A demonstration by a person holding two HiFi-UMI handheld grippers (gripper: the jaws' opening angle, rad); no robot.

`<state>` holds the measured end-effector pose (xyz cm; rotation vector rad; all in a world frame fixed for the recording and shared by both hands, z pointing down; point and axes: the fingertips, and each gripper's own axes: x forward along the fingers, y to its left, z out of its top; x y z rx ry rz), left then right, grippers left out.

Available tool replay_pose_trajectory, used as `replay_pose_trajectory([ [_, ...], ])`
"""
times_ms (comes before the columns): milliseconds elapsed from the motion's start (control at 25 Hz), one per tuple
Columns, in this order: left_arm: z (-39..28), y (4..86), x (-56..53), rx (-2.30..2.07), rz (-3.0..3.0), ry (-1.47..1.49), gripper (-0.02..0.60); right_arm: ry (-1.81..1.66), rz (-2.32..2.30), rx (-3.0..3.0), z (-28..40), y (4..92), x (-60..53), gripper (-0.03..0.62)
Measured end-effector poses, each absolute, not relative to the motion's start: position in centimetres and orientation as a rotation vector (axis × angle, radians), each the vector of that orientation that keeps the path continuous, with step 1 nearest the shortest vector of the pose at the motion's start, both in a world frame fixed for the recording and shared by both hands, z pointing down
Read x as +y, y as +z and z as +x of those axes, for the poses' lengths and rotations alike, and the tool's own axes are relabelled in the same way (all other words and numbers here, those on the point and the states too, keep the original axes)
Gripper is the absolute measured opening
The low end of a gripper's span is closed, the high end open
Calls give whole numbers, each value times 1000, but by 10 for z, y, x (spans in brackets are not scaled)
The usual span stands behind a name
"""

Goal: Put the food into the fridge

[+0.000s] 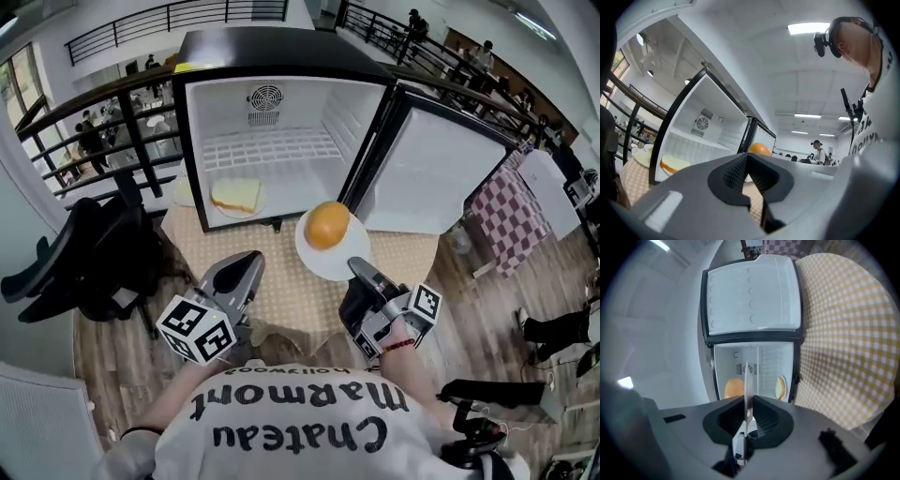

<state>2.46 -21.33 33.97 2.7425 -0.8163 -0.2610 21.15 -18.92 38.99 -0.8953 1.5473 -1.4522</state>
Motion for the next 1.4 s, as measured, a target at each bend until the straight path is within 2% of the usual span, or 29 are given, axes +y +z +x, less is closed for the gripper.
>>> replay_pose_trajectory([
  [240,-5,331,-318,-720,2771,-243,3,-1412,-944,1492,183,387,-284,49],
  [440,-15,335,-350,-678,2771,-234,3,-1396,-978,1495,172,396,-316,49],
  [800,-27,372,-356,-631,2713,-157,4,-1415,-1057,1465,177,430,-345,49],
  [1400,-50,421,-347,-824,2540,-66,3,-1407,-1155,1488,214,490,-424,49],
])
